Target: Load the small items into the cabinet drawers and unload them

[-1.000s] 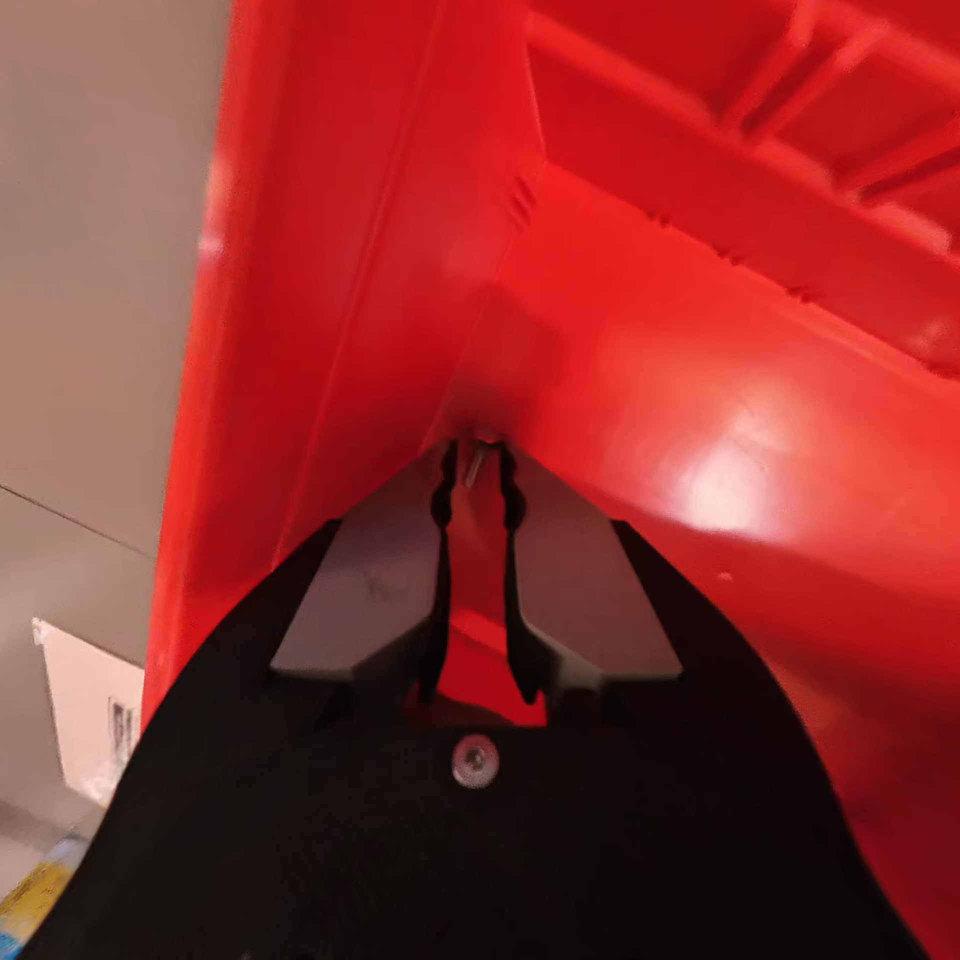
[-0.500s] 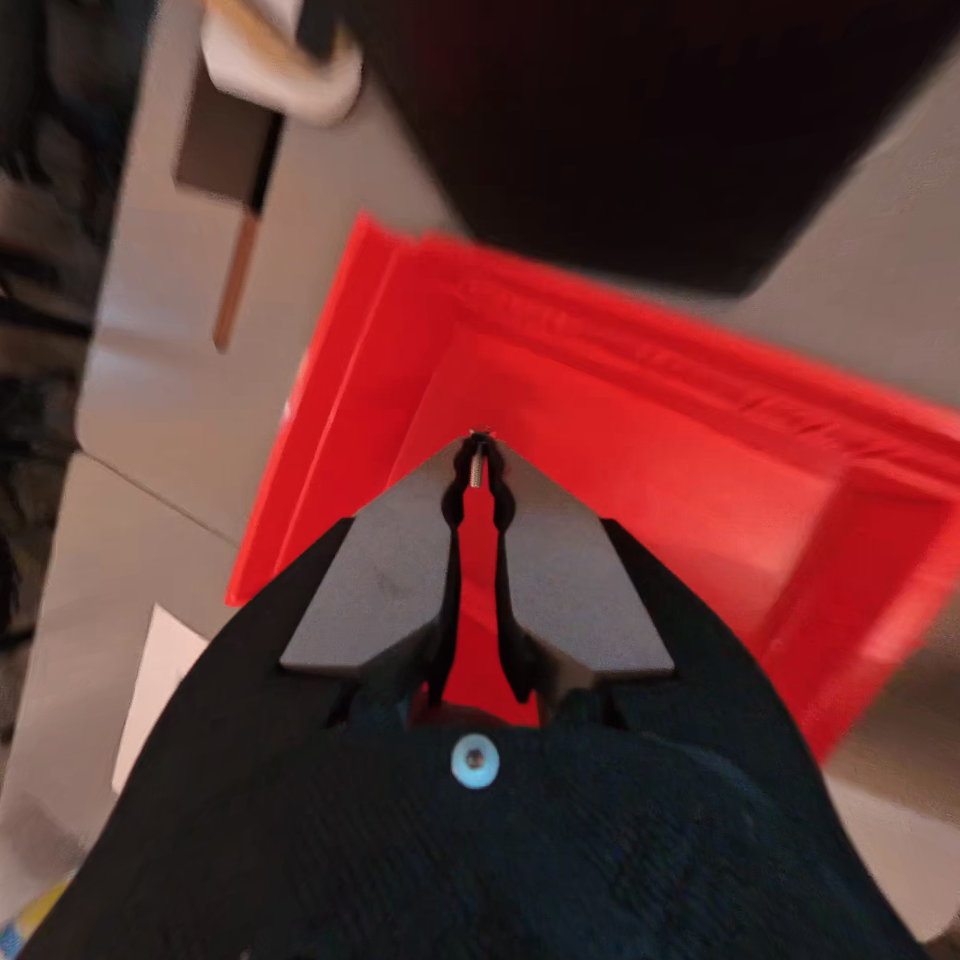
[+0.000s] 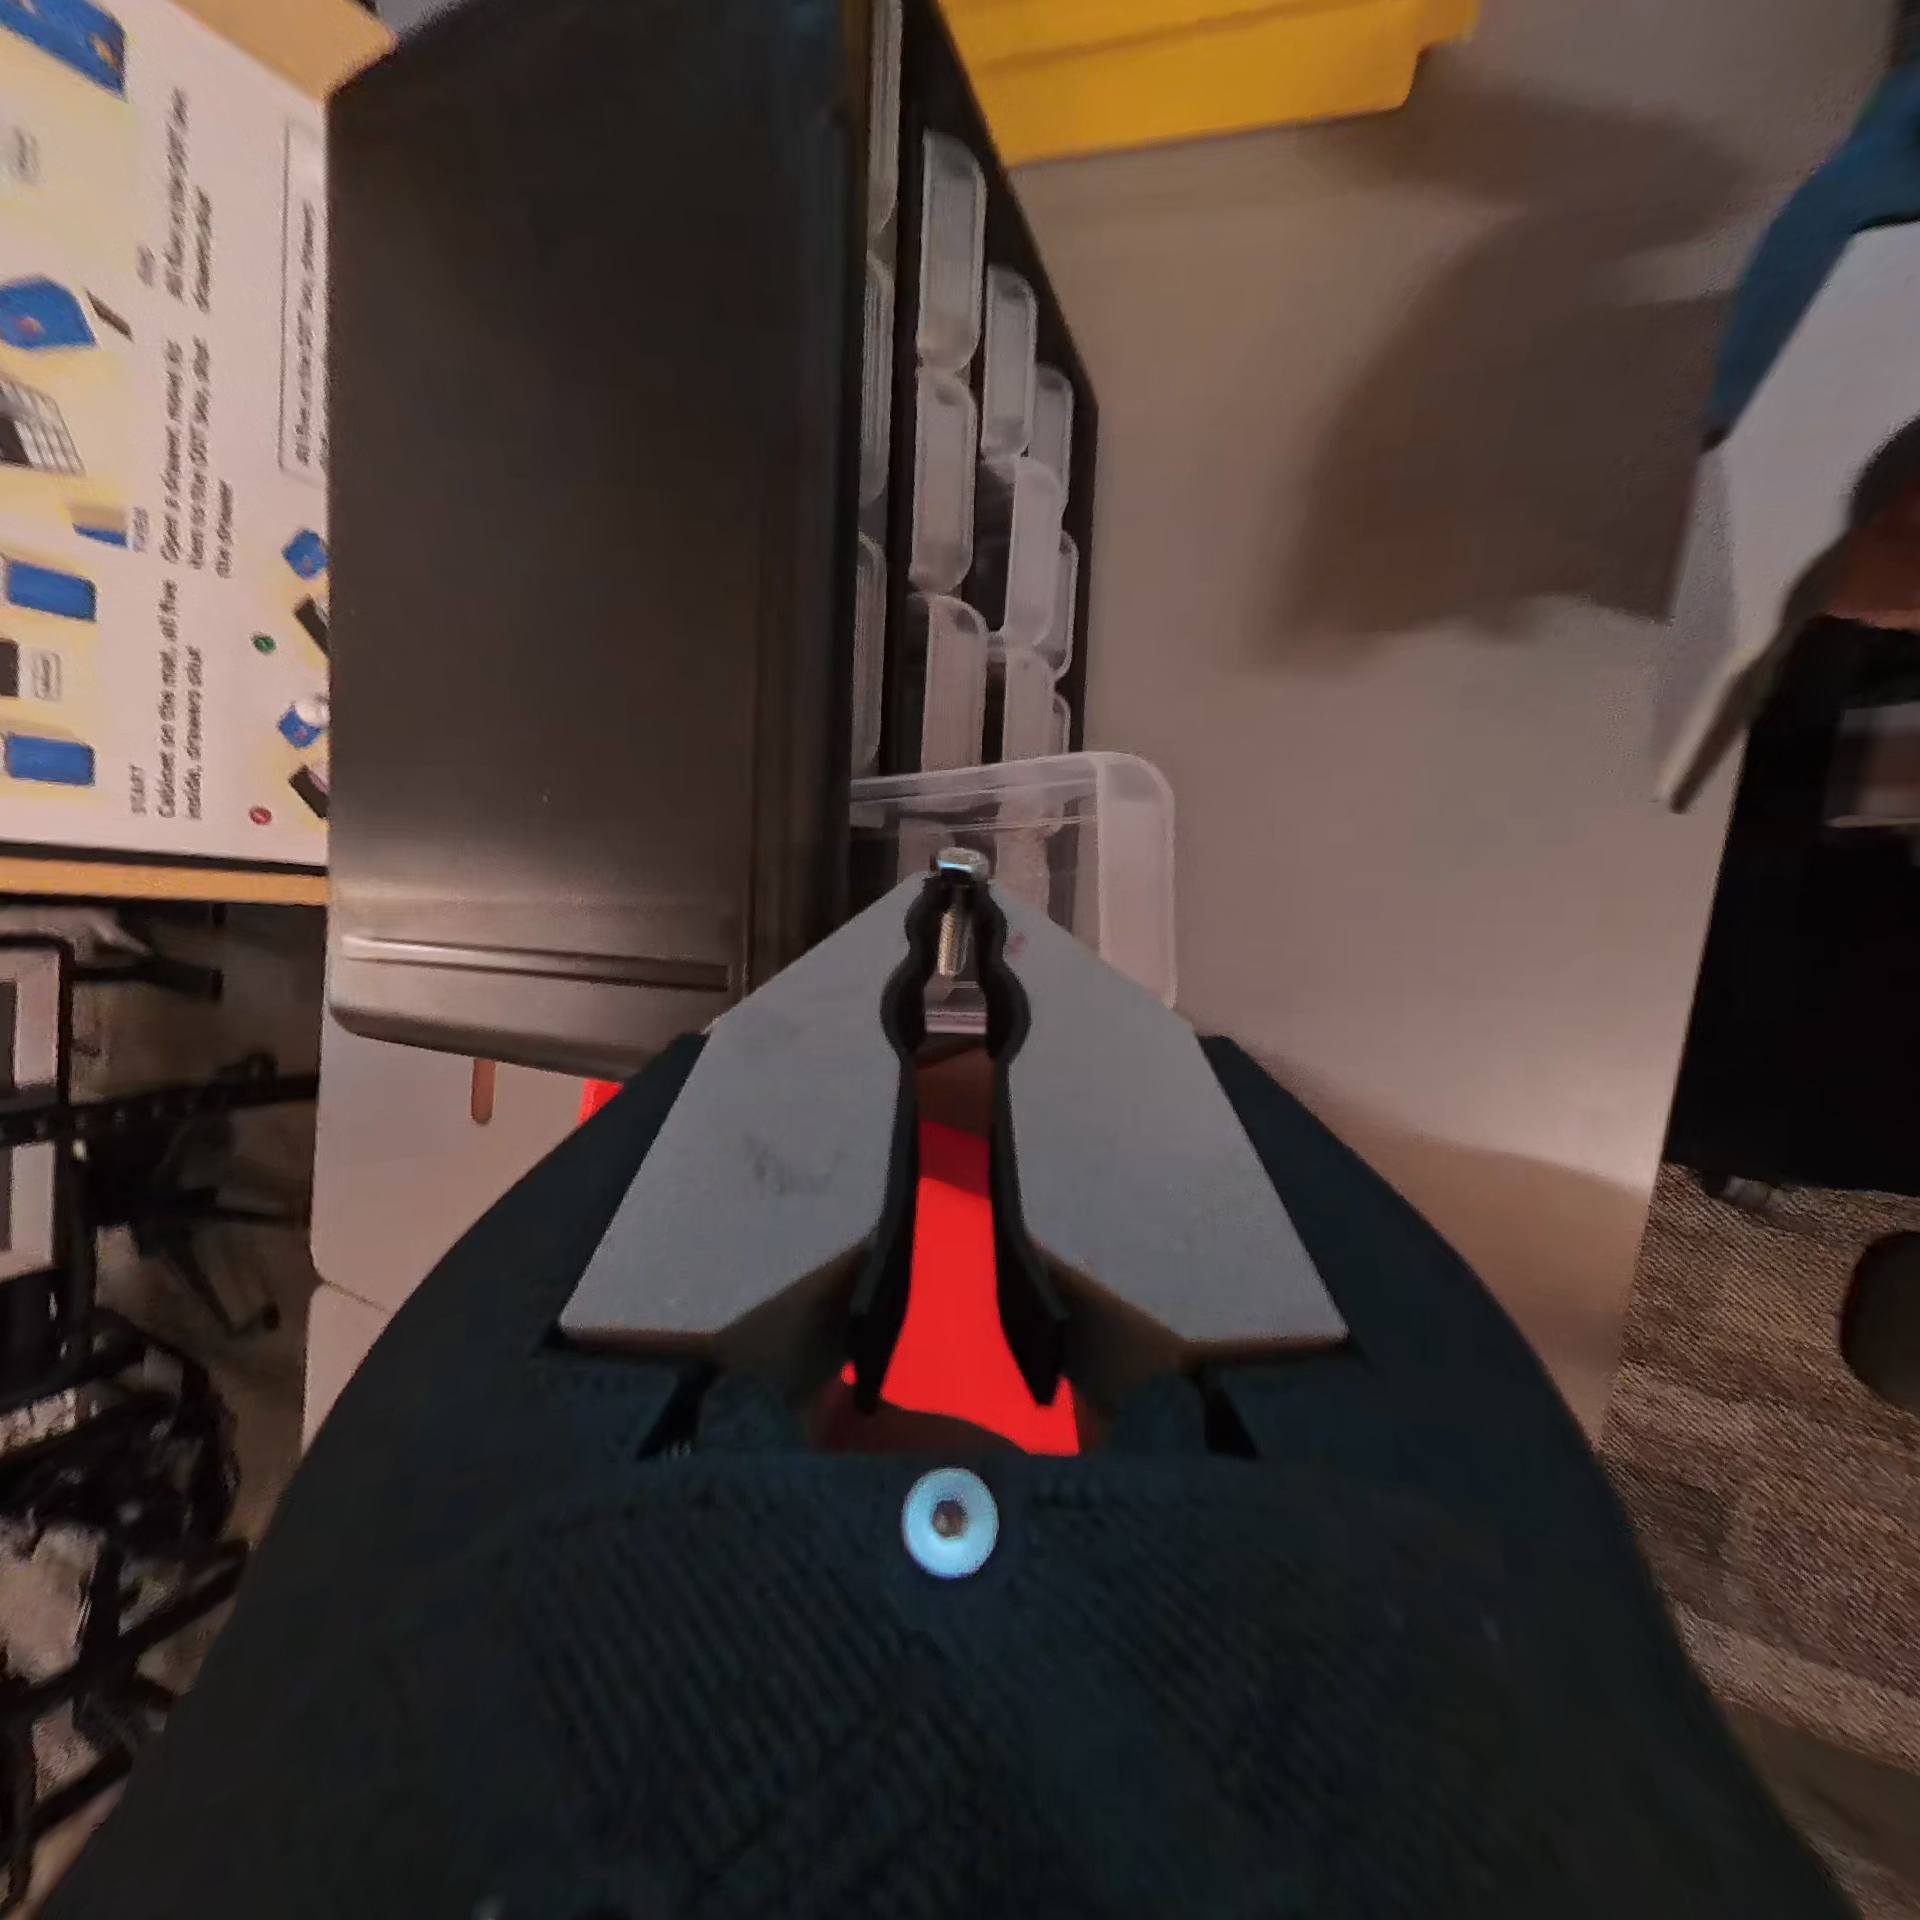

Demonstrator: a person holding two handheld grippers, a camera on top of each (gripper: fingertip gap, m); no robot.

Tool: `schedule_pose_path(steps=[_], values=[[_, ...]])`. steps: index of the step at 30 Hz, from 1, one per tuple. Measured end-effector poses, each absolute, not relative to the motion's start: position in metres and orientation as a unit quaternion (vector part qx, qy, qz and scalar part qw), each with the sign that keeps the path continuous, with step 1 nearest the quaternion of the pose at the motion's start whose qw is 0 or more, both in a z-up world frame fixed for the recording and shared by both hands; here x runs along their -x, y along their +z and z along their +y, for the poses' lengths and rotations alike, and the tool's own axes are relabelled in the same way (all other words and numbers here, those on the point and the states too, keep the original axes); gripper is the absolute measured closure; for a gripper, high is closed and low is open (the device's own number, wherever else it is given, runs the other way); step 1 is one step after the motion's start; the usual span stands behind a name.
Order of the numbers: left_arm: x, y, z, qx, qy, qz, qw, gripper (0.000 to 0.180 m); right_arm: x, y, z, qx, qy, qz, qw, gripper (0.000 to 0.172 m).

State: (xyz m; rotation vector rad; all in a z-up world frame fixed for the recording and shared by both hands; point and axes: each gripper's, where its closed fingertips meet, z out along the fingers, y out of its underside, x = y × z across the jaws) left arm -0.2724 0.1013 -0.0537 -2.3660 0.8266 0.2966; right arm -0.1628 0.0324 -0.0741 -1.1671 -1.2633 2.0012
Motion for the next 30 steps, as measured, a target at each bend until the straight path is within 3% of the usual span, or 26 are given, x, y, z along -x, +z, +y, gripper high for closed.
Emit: schedule_pose_path(steps=[3, 6, 10, 16, 26, 30], values=[[0.278, -0.065, 0.107, 0.909, 0.129, 0.285, 0.277, 0.176, 0.166, -0.070, 0.034, 0.430, 0.727, -0.471, 0.253, 0.147], [0.280, -0.064, 0.109, 0.915, 0.133, 0.266, 0.274, 0.150, 0.179, -0.067, 0.040, 0.440, 0.700, -0.490, 0.276, 0.147], [0.291, -0.047, 0.117, 0.914, 0.133, 0.223, 0.312, 0.153, 0.207, -0.067, 0.060, 0.463, 0.660, -0.496, 0.322, 0.159], [0.323, -0.046, 0.125, 0.920, 0.144, 0.151, 0.332, 0.180, 0.249, -0.067, 0.074, 0.476, 0.609, -0.516, 0.369, 0.172], [0.329, -0.045, 0.126, 0.915, 0.124, 0.114, 0.367, 0.180, 0.307, -0.086, 0.109, 0.537, 0.576, -0.490, 0.374, 0.172], [0.327, -0.026, 0.117, 0.880, 0.123, 0.049, 0.457, 0.172, 0.296, -0.102, 0.115, 0.546, 0.565, -0.499, 0.366, 0.172]])
